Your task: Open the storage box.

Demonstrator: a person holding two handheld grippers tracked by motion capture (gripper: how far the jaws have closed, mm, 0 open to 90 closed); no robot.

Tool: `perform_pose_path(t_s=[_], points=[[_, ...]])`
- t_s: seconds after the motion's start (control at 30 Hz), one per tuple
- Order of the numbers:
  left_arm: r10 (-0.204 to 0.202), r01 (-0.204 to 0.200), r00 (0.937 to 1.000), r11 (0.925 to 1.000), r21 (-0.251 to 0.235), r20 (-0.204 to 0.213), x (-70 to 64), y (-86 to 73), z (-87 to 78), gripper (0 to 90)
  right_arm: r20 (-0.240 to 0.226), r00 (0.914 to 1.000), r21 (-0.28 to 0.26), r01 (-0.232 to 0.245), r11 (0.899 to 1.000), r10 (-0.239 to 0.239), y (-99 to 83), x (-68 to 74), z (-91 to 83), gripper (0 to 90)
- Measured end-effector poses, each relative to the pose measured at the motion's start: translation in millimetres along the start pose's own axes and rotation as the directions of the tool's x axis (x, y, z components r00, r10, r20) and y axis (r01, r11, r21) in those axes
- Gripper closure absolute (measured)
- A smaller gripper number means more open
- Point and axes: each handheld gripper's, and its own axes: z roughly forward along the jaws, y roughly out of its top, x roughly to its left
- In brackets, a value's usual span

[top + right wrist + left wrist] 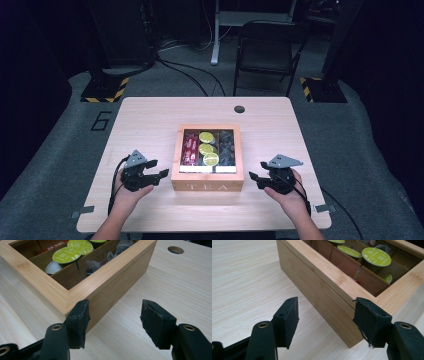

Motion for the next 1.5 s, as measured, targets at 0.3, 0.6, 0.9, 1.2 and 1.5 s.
perform_pose_path(t_s=[0.3,0.6,0.9,1.2,1.5], points=[[0.049,-0.049,0.9988,0.9988,-0.002,0.007,-11.5,5.5,-3.5,36.8,-0.017,0.9998,-0.014,0.014,1.0,-0.014,5.4,6.9,-4.4,39.9],[0.066,-0.065,0.9966,0.9978,-0.015,0.051,-26.2,9.4,-4.6,36.2,-0.07,0.9968,-0.068,0.033,0.997,-0.038,14.3,27.7,-9.5,39.4],[0.081,-0.081,0.9938,0.9967,-0.012,0.075,-33.2,9.2,-3.6,35.3,-0.079,0.9951,-0.055,0.056,0.997,-0.06,11.8,33.1,-1.5,37.2],[0.103,-0.104,0.9889,0.9945,0.003,0.107,-39.2,3.5,5.9,35.4,-0.096,0.9917,-0.013,0.085,0.996,-0.086,6.2,38.1,9.8,37.9],[0.121,-0.124,0.988,0.992,0.023,0.096,-42.1,-1.7,12.7,35.6,-0.105,0.9884,0.028,0.114,0.993,-0.111,1.7,39.4,20.0,40.3]])
